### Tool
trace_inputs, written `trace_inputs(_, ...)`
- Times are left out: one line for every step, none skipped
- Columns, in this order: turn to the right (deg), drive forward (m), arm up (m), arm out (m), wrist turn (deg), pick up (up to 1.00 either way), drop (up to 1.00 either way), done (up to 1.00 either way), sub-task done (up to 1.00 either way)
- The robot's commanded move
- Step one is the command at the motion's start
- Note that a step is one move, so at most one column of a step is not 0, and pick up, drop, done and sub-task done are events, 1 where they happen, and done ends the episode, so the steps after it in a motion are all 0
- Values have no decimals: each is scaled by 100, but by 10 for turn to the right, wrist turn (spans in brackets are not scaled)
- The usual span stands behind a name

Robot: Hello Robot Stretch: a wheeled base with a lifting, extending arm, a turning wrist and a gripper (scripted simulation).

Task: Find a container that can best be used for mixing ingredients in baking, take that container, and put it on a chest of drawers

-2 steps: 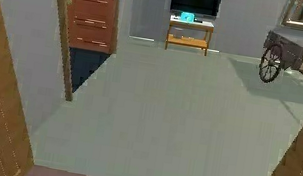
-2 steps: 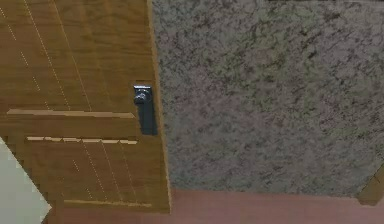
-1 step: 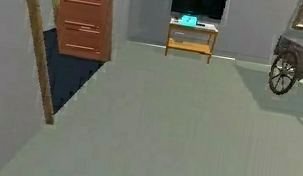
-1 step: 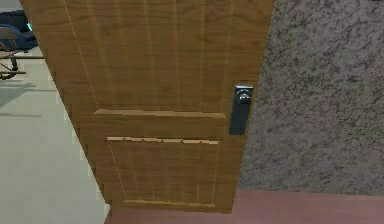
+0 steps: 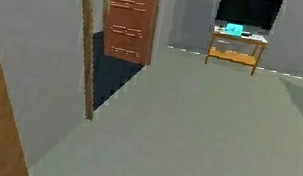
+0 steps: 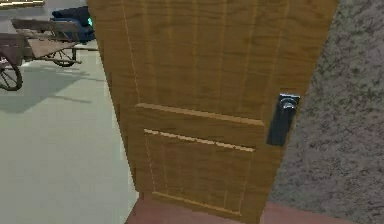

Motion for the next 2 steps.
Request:
trace_inputs(0,100,0,0,0,0,0,0,0)
trace_inputs(0,90,0,0,0,0,0,0,0)
